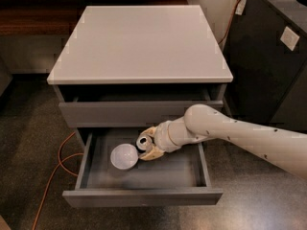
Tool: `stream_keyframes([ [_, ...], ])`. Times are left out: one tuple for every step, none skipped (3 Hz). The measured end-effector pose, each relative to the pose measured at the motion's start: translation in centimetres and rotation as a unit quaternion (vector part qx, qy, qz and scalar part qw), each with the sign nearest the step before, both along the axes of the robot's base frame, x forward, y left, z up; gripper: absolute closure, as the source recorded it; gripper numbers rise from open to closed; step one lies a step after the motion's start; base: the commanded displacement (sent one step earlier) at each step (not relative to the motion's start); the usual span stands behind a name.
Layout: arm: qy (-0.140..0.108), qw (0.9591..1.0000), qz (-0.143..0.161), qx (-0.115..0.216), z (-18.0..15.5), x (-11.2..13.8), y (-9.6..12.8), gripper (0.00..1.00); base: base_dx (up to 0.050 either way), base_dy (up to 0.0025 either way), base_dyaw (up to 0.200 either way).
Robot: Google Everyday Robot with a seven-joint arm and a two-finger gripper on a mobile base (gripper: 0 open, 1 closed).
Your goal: Pick pepsi can from middle drawer and place on counter
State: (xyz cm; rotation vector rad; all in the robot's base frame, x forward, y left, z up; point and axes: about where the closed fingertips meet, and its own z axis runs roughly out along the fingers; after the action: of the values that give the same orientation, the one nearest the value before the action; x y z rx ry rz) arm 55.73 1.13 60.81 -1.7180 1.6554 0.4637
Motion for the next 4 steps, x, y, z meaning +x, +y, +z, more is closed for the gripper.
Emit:
stream_keyframes([
  [0.0, 1.0, 0.0, 0.0, 0.0, 0.0, 0.0, 1.0, 0.0, 0.0, 0.0],
  [0.001, 0.9999, -0.003, 0.013, 0.5, 0.0, 0.0, 1.0, 0.0, 0.0, 0.0],
  [-0.001, 0.999, -0.01, 0.043, 3.0, -0.1, -0.4, 1.0, 0.0, 0.0, 0.0],
  [-0.014, 0.9969, -0.01, 0.076, 8.4, -0.5, -0.6, 1.0, 0.0, 0.0, 0.0],
])
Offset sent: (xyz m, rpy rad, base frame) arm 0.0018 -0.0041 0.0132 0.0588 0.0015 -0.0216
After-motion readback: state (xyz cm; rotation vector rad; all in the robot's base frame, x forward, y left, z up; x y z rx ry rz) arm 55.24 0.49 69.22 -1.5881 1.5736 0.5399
